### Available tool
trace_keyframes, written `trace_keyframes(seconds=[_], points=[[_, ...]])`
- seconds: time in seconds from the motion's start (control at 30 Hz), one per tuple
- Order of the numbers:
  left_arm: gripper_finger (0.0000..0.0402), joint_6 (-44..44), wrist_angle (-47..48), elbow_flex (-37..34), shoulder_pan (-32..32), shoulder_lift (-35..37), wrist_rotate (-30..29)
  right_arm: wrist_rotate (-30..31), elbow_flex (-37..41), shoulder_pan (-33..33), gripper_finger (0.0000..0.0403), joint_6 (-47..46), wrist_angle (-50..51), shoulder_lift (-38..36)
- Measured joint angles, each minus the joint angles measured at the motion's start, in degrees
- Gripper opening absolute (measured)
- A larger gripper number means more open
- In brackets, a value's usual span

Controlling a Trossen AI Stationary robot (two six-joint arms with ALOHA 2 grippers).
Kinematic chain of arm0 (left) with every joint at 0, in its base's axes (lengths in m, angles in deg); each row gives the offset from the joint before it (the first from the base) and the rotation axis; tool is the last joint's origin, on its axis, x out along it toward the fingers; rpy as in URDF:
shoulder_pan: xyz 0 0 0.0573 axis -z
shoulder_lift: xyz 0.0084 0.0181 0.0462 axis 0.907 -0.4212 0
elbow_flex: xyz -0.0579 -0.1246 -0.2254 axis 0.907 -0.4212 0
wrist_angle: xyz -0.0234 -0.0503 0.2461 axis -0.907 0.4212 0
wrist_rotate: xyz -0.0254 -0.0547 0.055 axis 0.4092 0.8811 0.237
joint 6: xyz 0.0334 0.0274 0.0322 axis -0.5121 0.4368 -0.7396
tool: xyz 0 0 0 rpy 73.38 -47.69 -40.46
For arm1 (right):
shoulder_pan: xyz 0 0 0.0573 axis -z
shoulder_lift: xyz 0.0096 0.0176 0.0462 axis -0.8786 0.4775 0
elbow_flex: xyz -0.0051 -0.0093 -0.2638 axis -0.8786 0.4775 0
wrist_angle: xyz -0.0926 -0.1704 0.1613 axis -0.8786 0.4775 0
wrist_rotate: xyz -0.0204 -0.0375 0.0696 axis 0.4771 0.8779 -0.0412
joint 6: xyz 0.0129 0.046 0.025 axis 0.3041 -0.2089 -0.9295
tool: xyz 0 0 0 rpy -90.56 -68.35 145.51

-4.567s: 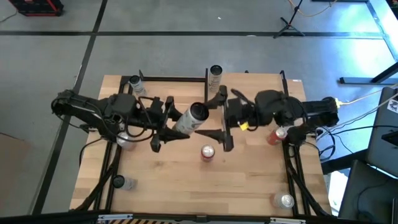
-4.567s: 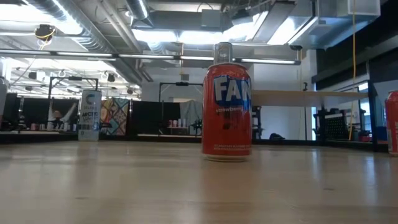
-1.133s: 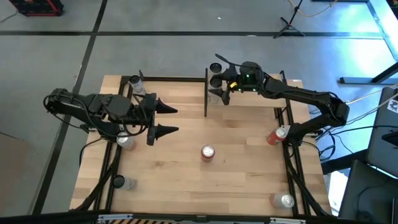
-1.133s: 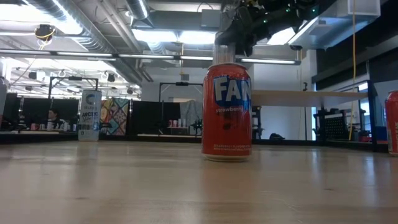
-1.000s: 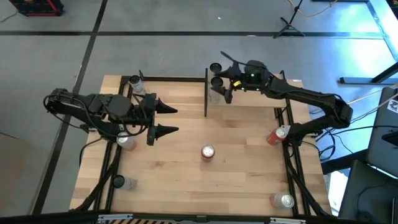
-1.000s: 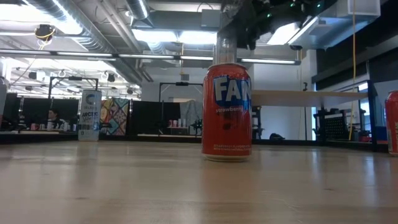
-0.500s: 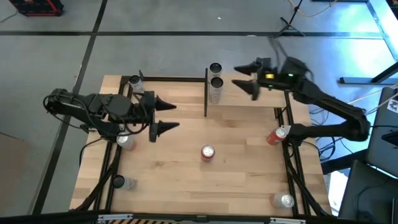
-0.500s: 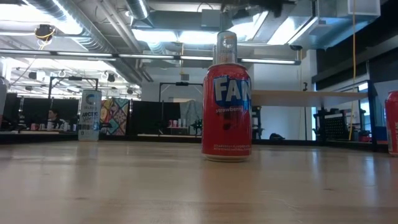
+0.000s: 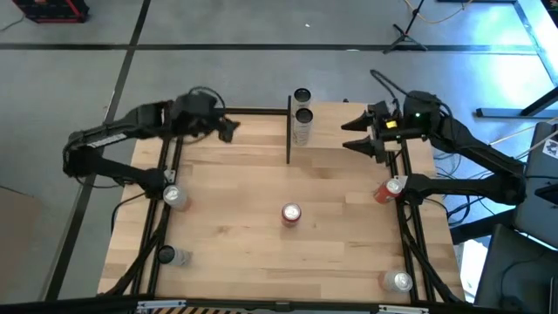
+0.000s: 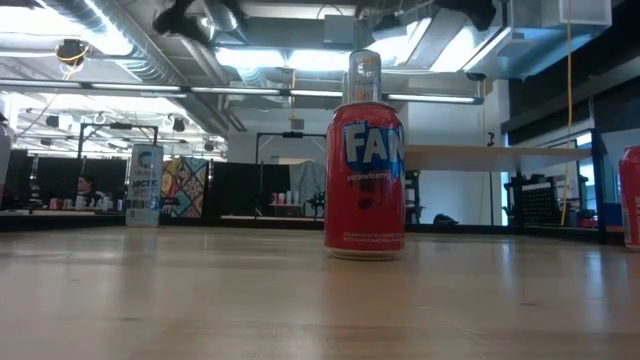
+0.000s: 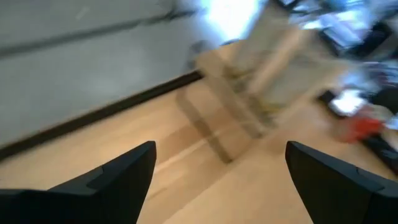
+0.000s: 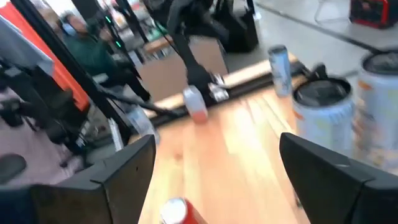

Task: Place canned beverage on shelf
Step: Put the top white blue soda can on the shelf

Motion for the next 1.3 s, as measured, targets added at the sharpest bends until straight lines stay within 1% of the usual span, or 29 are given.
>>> trace_keyframes(seconds=[0.1,0.23,0.4,0.5,0.6,0.73,0.87,0.97,1.2,1.3], points=[[0.0350,2.28,4.77,0.00,-7.41,-0.80,2.40,0.25,0.00,-0.02,0.0333,4.30,1.85,1.04],[0.0350,3.29,9.71,0.00,-14.45,-2.42,4.16,0.49,0.00,-0.04,0.0333,8.85,1.97,2.34],[0.0350,1.61,13.17,0.07,-21.35,-4.99,3.76,4.08,0.00,-0.04,0.0333,12.89,1.96,3.98],[0.0350,-0.99,17.62,2.95,-25.02,-8.01,0.57,6.67,0.02,-0.04,0.0333,13.77,2.02,5.43],[0.0349,-4.19,23.02,7.98,-27.48,-12.40,-3.56,9.29,0.02,-0.03,0.0333,13.66,1.99,6.94],[0.0349,-6.74,29.15,12.78,-30.63,-18.31,-5.05,9.78,0.02,-0.02,0.0333,13.57,1.91,9.37],[0.0349,-8.32,33.20,13.18,-33.98,-22.74,-6.24,9.78,0.02,-0.04,0.0333,13.07,1.95,11.62],[0.0349,-9.75,33.83,13.18,-35.38,-24.70,-6.23,9.78,0.02,-0.03,0.0333,13.00,1.93,12.70],[0.0349,-11.31,33.64,13.08,-38.42,-25.91,-4.68,9.78,0.02,-0.03,0.0333,12.90,1.91,13.05],[0.0349,-11.26,33.47,11.93,-40.07,-25.87,-3.61,9.75,0.02,-0.02,0.0333,12.90,1.95,13.07]])
